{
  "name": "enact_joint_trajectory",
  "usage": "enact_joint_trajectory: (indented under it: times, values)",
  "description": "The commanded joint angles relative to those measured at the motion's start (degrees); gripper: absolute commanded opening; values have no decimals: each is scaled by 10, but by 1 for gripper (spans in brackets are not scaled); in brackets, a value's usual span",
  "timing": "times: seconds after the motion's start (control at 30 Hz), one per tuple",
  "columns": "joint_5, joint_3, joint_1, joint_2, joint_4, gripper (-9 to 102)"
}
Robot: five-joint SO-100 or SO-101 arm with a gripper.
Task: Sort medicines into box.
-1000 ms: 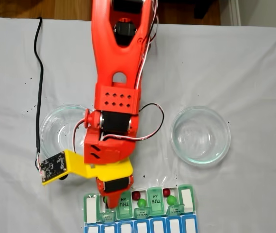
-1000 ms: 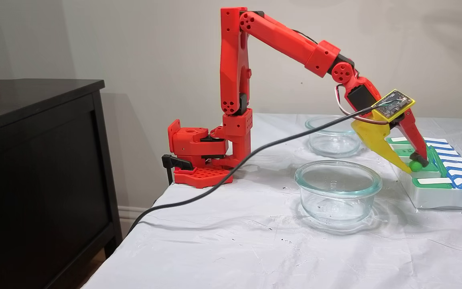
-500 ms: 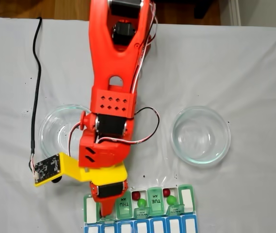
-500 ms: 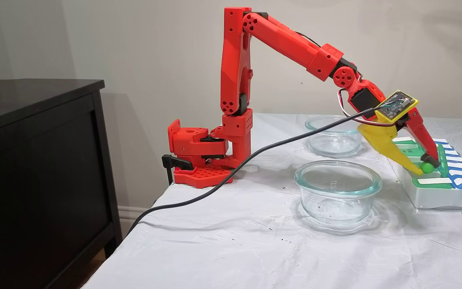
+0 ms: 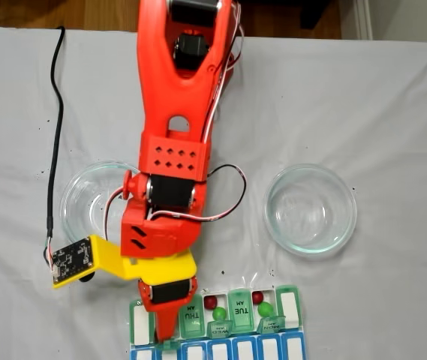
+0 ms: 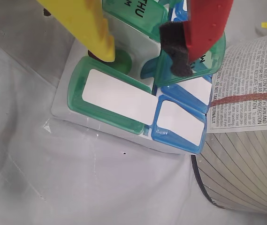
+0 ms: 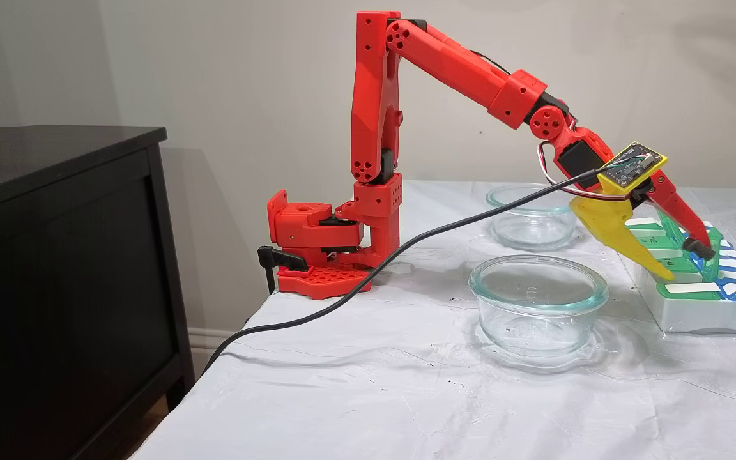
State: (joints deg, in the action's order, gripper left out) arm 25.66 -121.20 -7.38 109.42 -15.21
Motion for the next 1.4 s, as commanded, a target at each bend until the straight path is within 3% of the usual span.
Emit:
enact_joint_trajectory:
  times: [0.0,0.27,0.5,0.93,1.37]
  values:
    - [7,-2,7,120,-19,3]
    - [1,-46,65,271,-118,0]
    - [-41,-101,145,310,1,0]
    - [-81,7,226,63,180,0]
    - [-112,42,228,46,176,0]
